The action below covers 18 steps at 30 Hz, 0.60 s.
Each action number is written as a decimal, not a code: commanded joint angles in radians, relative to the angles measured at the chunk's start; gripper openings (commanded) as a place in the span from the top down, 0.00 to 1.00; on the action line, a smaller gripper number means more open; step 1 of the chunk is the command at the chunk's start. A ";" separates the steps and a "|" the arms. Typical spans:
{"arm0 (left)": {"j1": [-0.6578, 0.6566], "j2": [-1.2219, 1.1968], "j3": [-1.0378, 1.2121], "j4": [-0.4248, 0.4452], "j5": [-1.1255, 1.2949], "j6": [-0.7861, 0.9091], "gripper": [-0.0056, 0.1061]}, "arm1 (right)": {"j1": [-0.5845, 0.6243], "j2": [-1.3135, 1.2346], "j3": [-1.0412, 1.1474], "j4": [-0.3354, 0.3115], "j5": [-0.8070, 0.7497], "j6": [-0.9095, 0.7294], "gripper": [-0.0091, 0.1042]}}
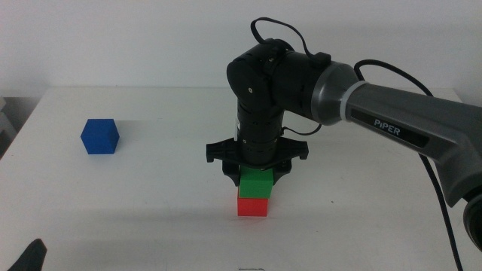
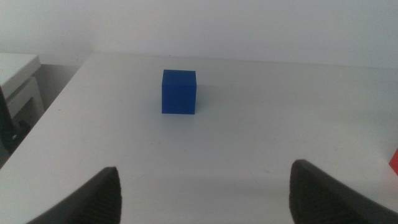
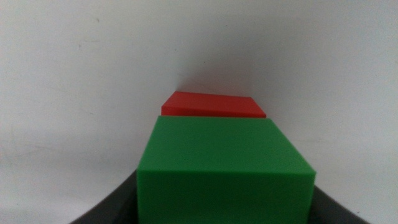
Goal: Stack red cubes first, then green, then blue cubes in a specific spot.
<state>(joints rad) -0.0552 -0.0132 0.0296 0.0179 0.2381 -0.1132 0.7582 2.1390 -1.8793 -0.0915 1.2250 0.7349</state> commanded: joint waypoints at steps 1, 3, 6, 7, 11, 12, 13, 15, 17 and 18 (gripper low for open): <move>-0.001 -0.021 -0.004 -0.003 -0.073 -0.013 0.14 | -0.003 -0.064 -0.032 -0.013 -0.011 0.000 0.70; -0.001 -0.021 -0.004 -0.003 -0.073 -0.013 0.14 | -0.003 -0.064 -0.032 -0.014 -0.013 -0.001 0.63; -0.001 -0.021 -0.004 -0.003 -0.073 -0.013 0.14 | -0.003 -0.064 -0.032 -0.027 -0.017 -0.003 0.44; -0.001 -0.021 -0.004 -0.003 -0.073 -0.013 0.14 | -0.003 -0.064 -0.032 -0.027 -0.021 -0.008 0.42; -0.001 -0.021 -0.004 -0.003 -0.073 -0.013 0.14 | -0.003 -0.064 -0.032 -0.023 -0.033 -0.028 0.37; -0.001 -0.021 -0.004 -0.003 -0.073 -0.013 0.14 | -0.003 -0.064 -0.032 -0.023 -0.034 -0.028 0.36; -0.001 -0.021 -0.004 -0.003 -0.073 -0.013 0.14 | -0.003 -0.064 -0.032 -0.024 -0.034 -0.028 0.35; -0.001 -0.021 -0.004 -0.003 -0.073 -0.013 0.14 | -0.003 -0.064 -0.032 -0.020 -0.027 -0.062 0.35; -0.001 -0.021 -0.004 -0.003 -0.073 -0.013 0.14 | -0.003 -0.064 -0.034 -0.018 -0.019 -0.070 0.35; -0.001 -0.021 -0.004 -0.003 -0.073 -0.013 0.14 | -0.003 -0.064 -0.034 -0.020 -0.013 -0.071 0.35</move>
<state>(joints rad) -0.0552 -0.0132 0.0296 0.0179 0.2381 -0.1132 0.7582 2.1390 -1.8793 -0.0933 1.2114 0.6795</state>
